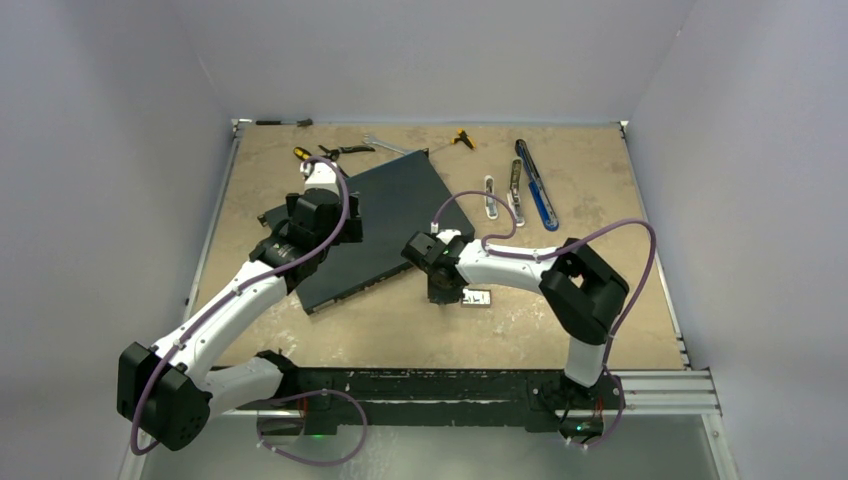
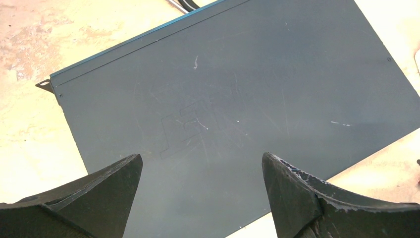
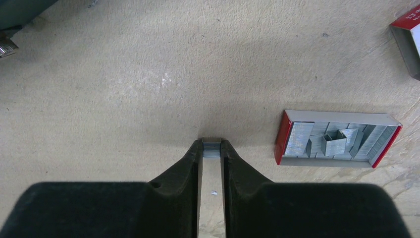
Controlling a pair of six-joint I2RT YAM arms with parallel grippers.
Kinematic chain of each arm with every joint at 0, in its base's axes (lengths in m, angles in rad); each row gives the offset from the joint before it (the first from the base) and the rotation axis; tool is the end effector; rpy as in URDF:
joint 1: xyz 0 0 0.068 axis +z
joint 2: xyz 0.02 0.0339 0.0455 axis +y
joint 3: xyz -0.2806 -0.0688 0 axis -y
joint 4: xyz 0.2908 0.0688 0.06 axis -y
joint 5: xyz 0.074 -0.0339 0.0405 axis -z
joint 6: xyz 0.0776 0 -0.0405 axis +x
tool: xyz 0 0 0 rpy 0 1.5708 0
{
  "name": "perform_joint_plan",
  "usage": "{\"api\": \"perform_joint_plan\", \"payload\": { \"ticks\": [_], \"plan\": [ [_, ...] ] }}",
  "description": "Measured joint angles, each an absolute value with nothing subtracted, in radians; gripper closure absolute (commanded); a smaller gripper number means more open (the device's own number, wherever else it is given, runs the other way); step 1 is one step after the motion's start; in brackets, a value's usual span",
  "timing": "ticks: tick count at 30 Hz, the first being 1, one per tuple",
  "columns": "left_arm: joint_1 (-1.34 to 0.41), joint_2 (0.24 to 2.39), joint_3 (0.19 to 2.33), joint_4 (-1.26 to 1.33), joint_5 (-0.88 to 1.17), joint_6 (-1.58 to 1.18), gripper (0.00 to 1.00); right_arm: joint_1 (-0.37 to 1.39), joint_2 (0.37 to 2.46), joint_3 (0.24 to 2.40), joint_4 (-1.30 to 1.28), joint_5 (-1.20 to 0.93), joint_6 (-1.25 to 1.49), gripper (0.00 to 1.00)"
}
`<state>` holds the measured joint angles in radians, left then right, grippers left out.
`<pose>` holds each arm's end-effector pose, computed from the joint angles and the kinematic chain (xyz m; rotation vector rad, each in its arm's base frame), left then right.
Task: Unload the staples from the stapler
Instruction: Pick up the staple from the center of the board.
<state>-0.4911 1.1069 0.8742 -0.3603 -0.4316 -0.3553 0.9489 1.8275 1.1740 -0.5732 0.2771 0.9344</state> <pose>0.2896 -0.1181 0.2750 -0.1013 2.1010 -0.0389 0.2554 0.3199 0.1158 0.0461 2.7138 0.1586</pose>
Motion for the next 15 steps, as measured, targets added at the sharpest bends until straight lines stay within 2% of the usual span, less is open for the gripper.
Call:
{"api": "perform_joint_plan", "payload": {
  "ticks": [15],
  "plan": [
    [-0.489, 1.107, 0.874, -0.360, -0.426, -0.355, 0.11, 0.941, 1.784, 1.174, -0.598, 0.276, 0.920, 0.83]
  ]
}}
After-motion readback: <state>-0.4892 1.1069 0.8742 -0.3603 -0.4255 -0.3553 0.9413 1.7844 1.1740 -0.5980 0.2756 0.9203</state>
